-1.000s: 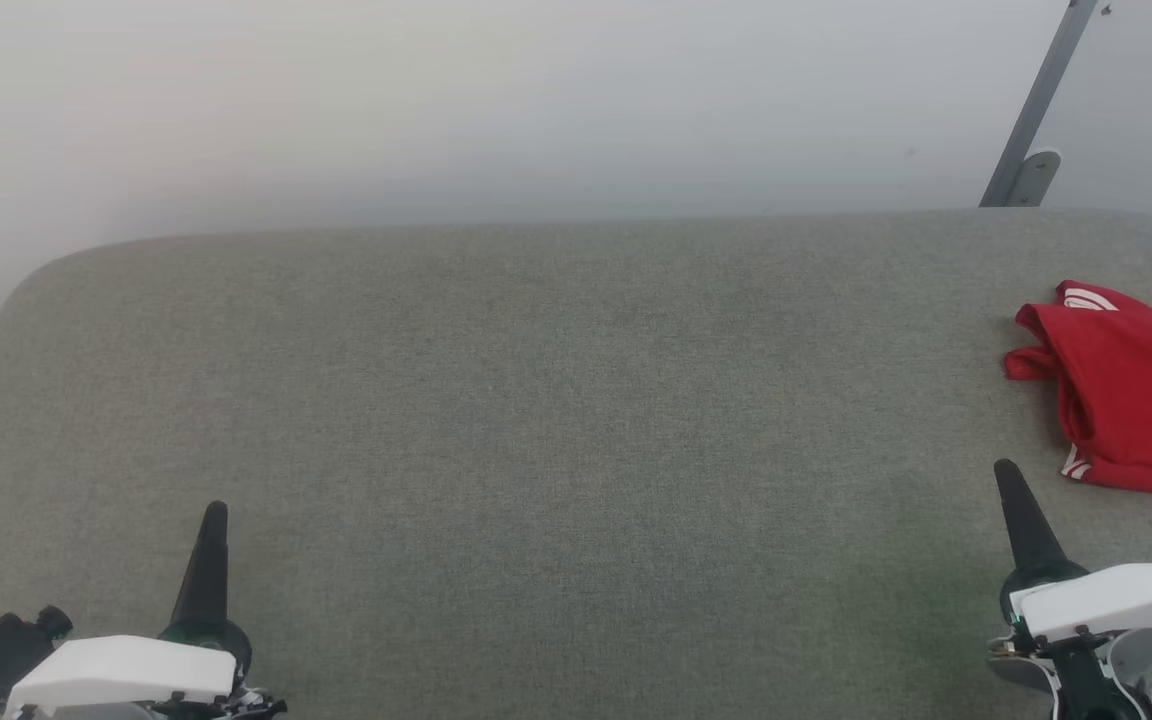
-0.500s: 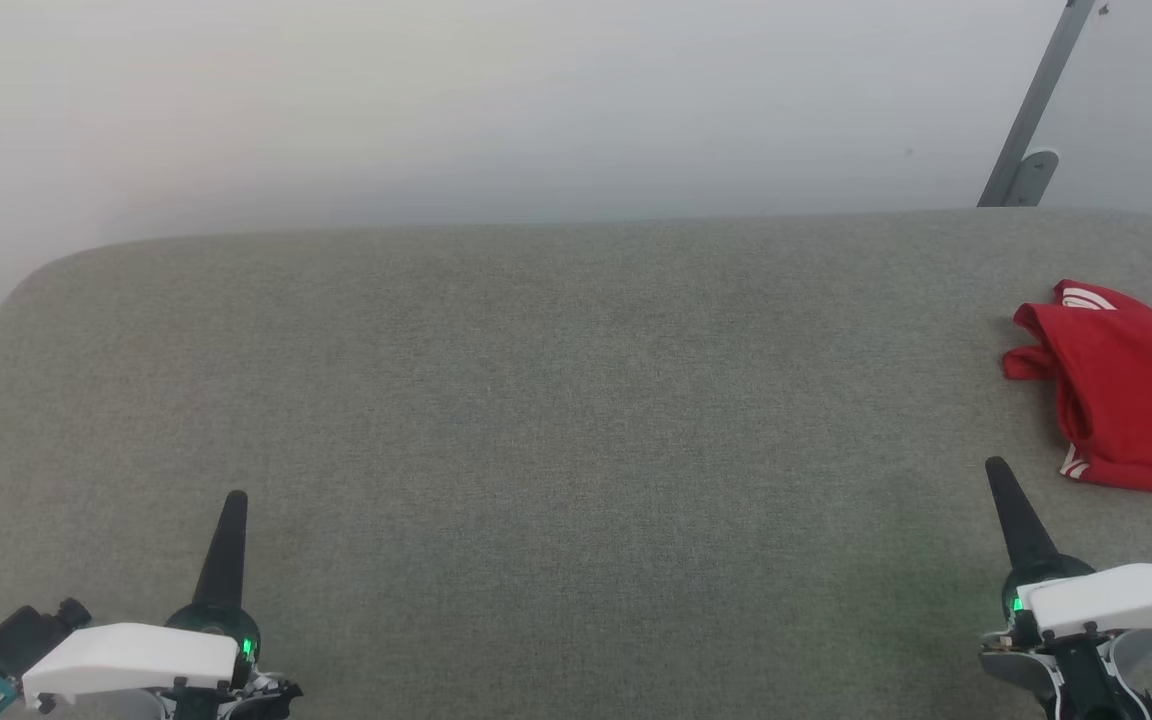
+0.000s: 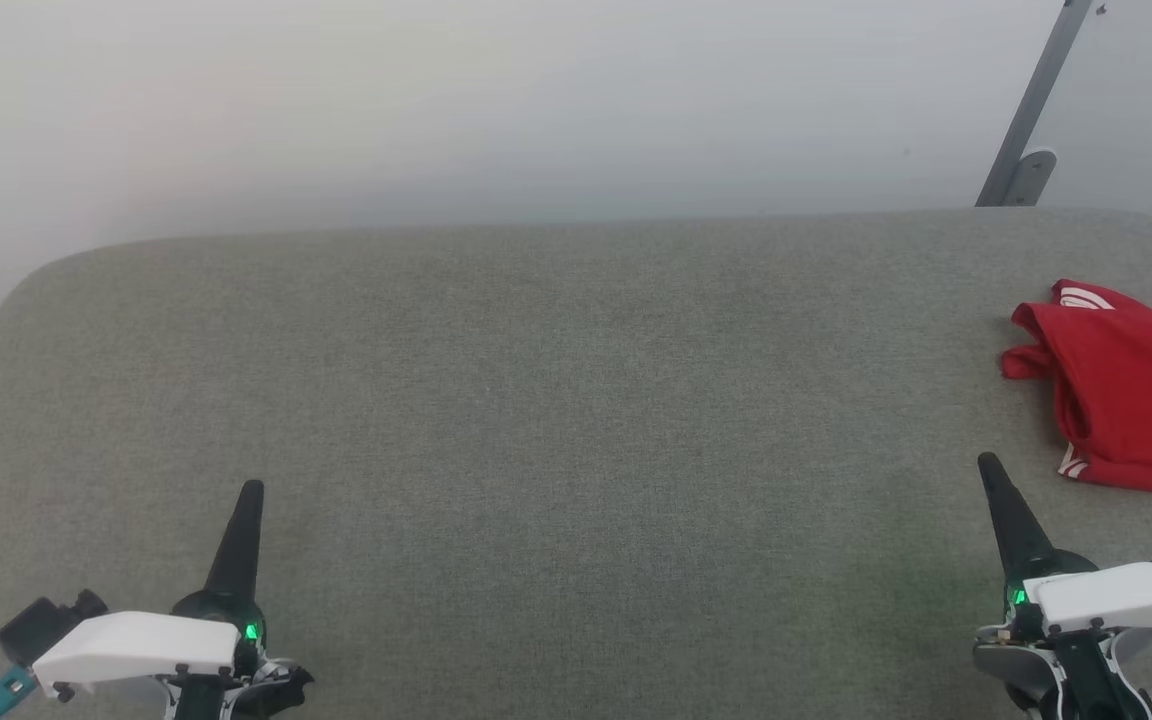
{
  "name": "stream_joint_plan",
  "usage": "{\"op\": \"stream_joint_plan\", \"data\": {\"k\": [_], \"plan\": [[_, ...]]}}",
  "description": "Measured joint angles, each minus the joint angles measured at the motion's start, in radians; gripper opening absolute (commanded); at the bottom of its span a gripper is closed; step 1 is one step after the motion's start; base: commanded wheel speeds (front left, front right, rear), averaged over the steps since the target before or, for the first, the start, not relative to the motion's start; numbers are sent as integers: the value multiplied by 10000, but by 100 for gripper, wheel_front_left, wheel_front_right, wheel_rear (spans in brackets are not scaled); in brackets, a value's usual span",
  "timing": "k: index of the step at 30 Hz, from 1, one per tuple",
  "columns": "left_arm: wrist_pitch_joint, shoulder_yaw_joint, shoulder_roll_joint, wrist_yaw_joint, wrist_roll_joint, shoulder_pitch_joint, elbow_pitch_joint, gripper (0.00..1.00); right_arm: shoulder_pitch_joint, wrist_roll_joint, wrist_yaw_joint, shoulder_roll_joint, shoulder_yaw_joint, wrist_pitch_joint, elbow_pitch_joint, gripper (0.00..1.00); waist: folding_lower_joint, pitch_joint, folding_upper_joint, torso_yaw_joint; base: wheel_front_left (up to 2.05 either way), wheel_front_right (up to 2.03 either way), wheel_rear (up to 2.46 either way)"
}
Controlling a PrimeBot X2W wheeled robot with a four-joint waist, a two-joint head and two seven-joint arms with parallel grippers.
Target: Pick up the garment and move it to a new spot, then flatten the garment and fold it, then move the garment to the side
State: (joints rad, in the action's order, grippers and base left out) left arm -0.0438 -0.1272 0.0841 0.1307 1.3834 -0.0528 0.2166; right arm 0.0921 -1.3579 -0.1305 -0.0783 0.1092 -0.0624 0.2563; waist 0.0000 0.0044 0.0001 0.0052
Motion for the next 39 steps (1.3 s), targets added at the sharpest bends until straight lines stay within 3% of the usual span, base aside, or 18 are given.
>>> {"op": "stream_joint_plan", "data": {"k": [39], "plan": [[-706,132,-339,0,2276,-509,297,0,125,-2529,0,268,44,-512,-96,0,0,-14,0,-53,0,0,0]]}}
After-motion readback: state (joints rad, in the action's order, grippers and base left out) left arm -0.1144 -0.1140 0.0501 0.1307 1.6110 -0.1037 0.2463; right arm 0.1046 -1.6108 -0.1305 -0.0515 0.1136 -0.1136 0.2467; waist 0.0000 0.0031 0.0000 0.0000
